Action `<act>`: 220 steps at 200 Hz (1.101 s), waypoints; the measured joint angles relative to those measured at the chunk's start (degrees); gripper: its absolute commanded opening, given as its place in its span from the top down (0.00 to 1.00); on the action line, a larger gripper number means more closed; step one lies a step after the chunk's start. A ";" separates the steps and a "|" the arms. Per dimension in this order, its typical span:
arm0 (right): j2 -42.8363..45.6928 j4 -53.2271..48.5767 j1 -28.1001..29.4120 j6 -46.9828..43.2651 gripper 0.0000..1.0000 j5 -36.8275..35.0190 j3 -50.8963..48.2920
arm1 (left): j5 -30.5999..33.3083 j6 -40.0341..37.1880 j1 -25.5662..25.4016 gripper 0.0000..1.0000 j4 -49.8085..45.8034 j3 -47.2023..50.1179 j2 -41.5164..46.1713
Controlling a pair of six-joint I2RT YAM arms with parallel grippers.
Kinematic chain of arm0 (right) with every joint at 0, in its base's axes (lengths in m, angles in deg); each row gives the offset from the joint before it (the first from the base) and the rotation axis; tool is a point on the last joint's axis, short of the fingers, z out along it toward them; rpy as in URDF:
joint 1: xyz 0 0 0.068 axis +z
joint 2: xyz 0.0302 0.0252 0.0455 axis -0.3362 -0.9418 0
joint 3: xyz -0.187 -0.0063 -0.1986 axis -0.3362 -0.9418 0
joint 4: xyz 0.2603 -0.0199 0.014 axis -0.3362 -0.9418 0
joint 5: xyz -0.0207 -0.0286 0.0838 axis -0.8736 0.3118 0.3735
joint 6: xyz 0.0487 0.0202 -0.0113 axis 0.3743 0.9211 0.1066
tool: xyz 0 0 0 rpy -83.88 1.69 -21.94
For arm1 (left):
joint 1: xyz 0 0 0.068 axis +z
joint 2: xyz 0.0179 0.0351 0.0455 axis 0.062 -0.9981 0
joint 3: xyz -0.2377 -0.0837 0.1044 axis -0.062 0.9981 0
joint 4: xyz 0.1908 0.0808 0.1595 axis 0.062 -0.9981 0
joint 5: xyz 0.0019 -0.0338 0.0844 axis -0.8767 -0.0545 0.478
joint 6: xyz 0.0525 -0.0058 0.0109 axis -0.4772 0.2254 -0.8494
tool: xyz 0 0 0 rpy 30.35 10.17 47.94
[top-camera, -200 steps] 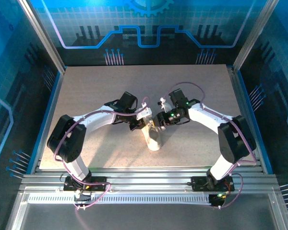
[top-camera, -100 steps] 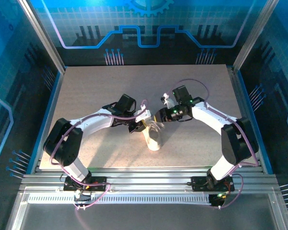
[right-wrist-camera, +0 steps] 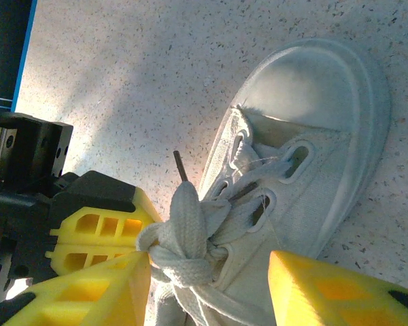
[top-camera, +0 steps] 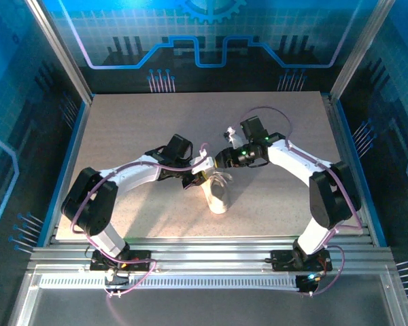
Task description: Tie the shoes
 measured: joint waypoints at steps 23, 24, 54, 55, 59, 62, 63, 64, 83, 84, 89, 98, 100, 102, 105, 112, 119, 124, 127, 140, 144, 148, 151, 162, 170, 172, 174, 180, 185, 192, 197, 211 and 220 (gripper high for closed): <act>-1.16 0.02 0.20 0.00 0.52 0.15 0.83 | 0.22 -0.94 -0.26 1.00 0.02 0.04 0.00; -1.31 0.02 0.24 0.00 0.52 0.15 0.96 | 0.22 -0.96 -0.26 1.00 0.02 0.04 0.00; -4.28 -0.15 1.27 -0.04 0.54 0.26 4.09 | 0.61 -1.31 -0.63 0.97 0.07 0.09 0.00; -4.33 -0.15 1.29 -0.07 0.54 0.26 4.15 | 0.61 -1.31 -0.63 0.96 0.07 0.09 0.00; -4.59 -0.17 1.49 -0.07 0.54 0.42 4.33 | 0.63 -1.31 -0.68 0.91 0.15 0.11 0.02; -4.72 -0.17 1.62 -0.07 0.54 0.50 4.46 | 0.63 -1.31 -0.68 0.88 0.22 0.15 0.04; -4.81 -0.20 1.68 -0.07 0.54 0.55 4.50 | 0.63 -1.33 -0.68 0.87 0.26 0.17 0.04; -4.83 -0.20 1.70 -0.07 0.54 0.55 4.52 | 0.63 -1.36 -0.70 0.86 0.33 0.20 0.07; -5.16 -0.33 2.19 -0.07 0.55 1.07 4.55 | 0.81 -1.88 -0.74 0.70 1.53 1.31 0.76; -5.16 -0.31 2.21 -0.07 0.55 1.07 4.55 | 0.81 -2.05 -0.74 0.70 1.57 1.36 0.81; -5.16 -0.31 2.25 -0.04 0.55 1.05 4.55 | 0.85 -1.81 -0.74 0.68 1.97 1.90 1.18; -5.16 -0.28 2.25 -0.04 0.55 1.03 4.55 | 1.05 -2.27 -0.76 0.64 2.51 2.84 1.99; -5.16 -0.26 2.25 -0.04 0.55 1.03 4.55 | 1.07 -2.10 -0.79 0.64 2.60 3.10 2.21; -5.16 -0.24 2.25 -0.04 0.55 1.03 4.55 | 1.16 -2.23 -0.76 0.63 2.73 3.32 2.43; -5.16 -0.22 2.23 -0.04 0.55 1.01 4.55 | 1.22 -2.47 -0.79 0.62 2.82 3.65 2.80; -5.16 -0.24 2.23 -0.04 0.55 0.98 4.50 | 1.33 -2.71 -0.81 0.61 2.97 4.26 3.54; -5.14 -0.24 2.16 -0.04 0.55 0.98 4.48 | 1.66 -2.89 -0.83 0.60 2.97 4.79 4.39; -5.07 -0.22 2.05 -0.07 0.55 0.96 4.44 | 1.77 -3.30 -0.83 0.60 2.95 5.07 5.05; -5.03 -0.20 1.99 -0.07 0.55 0.96 4.37 | 1.90 -3.48 -0.83 0.59 2.93 5.22 5.38; -4.28 -0.07 1.57 -0.46 0.56 0.74 3.69 | 2.19 -4.46 -0.72 0.59 2.78 5.60 7.28; -3.93 -0.15 1.44 -0.55 0.56 0.59 3.43 | 2.19 -4.90 -0.61 0.59 2.69 5.64 7.89; -3.52 -0.13 1.27 -0.81 0.56 0.46 3.15 | 2.16 -5.33 -0.50 0.59 2.58 5.68 8.55; -3.15 -0.13 1.16 -0.96 0.56 0.33 2.93 | 2.14 -5.64 -0.37 0.59 2.40 5.68 9.07; -1.81 -0.17 0.70 -1.68 0.56 -0.07 2.21 | 2.10 -6.75 0.26 0.58 1.92 5.68 10.88; -0.72 -0.31 0.42 -2.54 0.56 -0.31 1.79 | 2.08 -7.61 1.07 0.58 1.73 5.70 12.24; -0.55 -0.33 0.37 -2.71 0.57 -0.37 1.73 | 2.05 -8.07 1.36 0.57 1.68 5.70 12.59; -0.31 -0.35 0.31 -2.89 0.57 -0.44 1.64 | 2.05 -8.33 1.62 0.57 1.66 5.70 12.87; 0.33 -0.33 0.15 -3.54 0.57 -0.57 1.44 | 2.03 -9.35 2.47 0.55 1.57 5.70 13.77; 0.79 -0.44 0.09 -4.17 0.58 -0.63 1.36 | 1.97 -10.45 3.15 0.53 1.49 5.70 14.34; 1.29 -0.57 0.07 -4.92 0.58 -0.81 1.27 | 1.64 -12.07 4.15 0.52 1.42 5.70 14.91; 1.60 -0.57 0.09 -5.44 0.59 -1.03 1.16 | 1.51 -12.85 4.68 0.51 1.44 5.70 15.06; 2.05 -0.66 0.09 -6.60 0.60 -1.33 0.83 | 1.03 -15.93 6.32 0.51 1.27 5.51 14.60; 2.08 -0.68 0.07 -7.15 0.61 -1.57 0.57 | 0.72 -17.84 6.88 0.51 0.31 4.48 13.22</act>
